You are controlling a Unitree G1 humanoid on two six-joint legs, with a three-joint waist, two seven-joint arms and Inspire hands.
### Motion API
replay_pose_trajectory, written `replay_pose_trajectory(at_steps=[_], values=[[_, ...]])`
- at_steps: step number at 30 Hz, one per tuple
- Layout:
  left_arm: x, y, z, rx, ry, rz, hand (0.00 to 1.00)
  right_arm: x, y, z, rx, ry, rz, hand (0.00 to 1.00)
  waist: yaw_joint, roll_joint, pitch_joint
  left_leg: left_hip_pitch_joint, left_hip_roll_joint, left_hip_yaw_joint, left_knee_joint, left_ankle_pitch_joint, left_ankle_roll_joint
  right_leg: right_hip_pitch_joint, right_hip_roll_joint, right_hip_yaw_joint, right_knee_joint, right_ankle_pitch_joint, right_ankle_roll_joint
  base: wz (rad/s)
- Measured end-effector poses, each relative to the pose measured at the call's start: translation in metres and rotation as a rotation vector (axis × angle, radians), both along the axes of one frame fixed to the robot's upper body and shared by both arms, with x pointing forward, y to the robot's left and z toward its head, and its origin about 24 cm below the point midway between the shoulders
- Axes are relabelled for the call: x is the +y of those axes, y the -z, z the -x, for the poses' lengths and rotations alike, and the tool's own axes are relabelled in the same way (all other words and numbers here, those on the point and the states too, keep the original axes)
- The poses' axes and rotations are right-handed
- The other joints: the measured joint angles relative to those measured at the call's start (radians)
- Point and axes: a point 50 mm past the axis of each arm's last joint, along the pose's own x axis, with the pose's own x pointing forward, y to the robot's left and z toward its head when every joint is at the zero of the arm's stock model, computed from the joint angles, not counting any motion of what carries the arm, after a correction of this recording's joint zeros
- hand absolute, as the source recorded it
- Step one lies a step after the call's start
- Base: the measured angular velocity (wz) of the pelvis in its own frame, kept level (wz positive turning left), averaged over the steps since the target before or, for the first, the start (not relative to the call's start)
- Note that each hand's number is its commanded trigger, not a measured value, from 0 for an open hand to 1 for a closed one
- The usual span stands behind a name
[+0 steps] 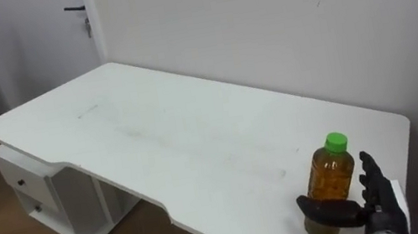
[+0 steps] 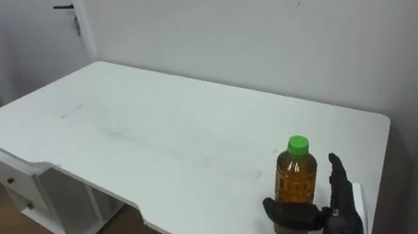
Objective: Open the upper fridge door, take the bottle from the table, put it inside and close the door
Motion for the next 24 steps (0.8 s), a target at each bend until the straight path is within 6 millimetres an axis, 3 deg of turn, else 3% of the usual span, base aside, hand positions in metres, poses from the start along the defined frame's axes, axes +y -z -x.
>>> replay_pose_trajectory(at_steps=[5, 7, 24], values=[[-0.0021, 0.0002, 0.0011, 0.005, 0.016, 0.009, 0.0, -0.0004, 0.0129, 0.0028, 0.055, -0.013, 0.023, 0.0, -0.001, 0.001, 0.0004, -0.007, 0.0, 0.0, 0.001, 0.0, 0.0, -0.008, 0.0, 0.0, 0.001, 0.0, 0.0, 0.0], [-0.0024, 0.0003, 0.0012, 0.005, 0.017, 0.012, 0.0, 0.0007, 0.0133, 0.003, 0.057, -0.021, 0.025, 0.0, 0.001, -0.003, -0.0025, -0.016, 0.0, 0.0, 0.002, 0.001, 0.0, -0.011, 0.0, 0.001, 0.002, 0.0, 0.0, 0.0], [-0.0025, 0.0003, 0.0017, 0.006, 0.015, 0.017, 0.0, 0.0017, 0.0135, 0.0025, 0.057, -0.047, 0.023, 0.0, 0.007, 0.002, 0.0014, -0.016, -0.001, 0.0, 0.001, 0.001, 0.001, -0.019, -0.001, 0.002, 0.002, 0.0, 0.0, 0.0]])
